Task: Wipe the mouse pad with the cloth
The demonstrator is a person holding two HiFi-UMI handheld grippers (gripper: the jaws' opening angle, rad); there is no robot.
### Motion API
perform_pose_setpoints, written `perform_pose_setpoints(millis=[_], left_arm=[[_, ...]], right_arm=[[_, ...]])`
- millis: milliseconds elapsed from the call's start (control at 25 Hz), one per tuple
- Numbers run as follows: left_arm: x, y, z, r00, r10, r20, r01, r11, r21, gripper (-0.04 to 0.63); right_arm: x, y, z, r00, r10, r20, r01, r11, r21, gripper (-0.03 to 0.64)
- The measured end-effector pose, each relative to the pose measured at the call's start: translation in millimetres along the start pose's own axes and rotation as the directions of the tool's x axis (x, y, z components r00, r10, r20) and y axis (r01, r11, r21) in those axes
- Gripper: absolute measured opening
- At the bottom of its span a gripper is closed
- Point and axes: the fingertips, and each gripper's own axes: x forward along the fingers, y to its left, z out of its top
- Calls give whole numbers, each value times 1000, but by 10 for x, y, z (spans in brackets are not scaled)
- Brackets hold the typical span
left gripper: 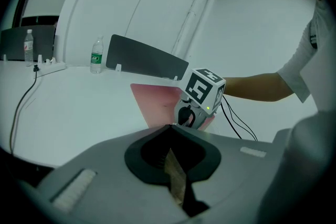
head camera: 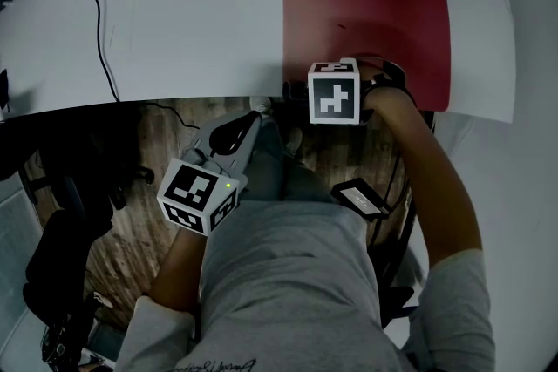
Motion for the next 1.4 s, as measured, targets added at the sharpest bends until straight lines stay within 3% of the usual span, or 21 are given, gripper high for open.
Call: perform_pose_setpoints(millis=[120,520,680,800,880,960,1120,1280,1400], left_arm=[[-21,-52,-2,1000,-1,5,1,1000,4,20],[-92,-55,-11,1000,-6,1,6,1000,21,20],[-103,-93,-24,1000,-12,1,12,999,30,20],[-152,-67,31,1000,-6,10,5,999,41,19],[-205,-31,90,1000,4,22,-5,999,44,20],[-259,10,166,999,21,36,-22,998,51,20],[-298,-41,338,998,33,51,-38,995,94,20],[-326,-153,555,996,34,87,-46,989,140,19],[-300,-263,649,996,13,93,-28,987,160,20]], right_arm=[[25,106,-24,1000,4,-22,-5,1000,-8,94],[79,297,20,996,61,59,-63,997,32,94],[36,296,-4,998,6,62,-8,999,35,94],[-140,226,40,979,-105,176,84,989,119,94],[-306,189,62,936,-203,289,133,961,242,94],[-499,186,54,869,-307,388,154,913,379,94],[-988,334,-32,681,-509,526,135,793,594,92],[-1524,556,-59,478,-657,583,41,679,733,89],[-1726,711,-86,401,-712,576,-20,622,783,87]])
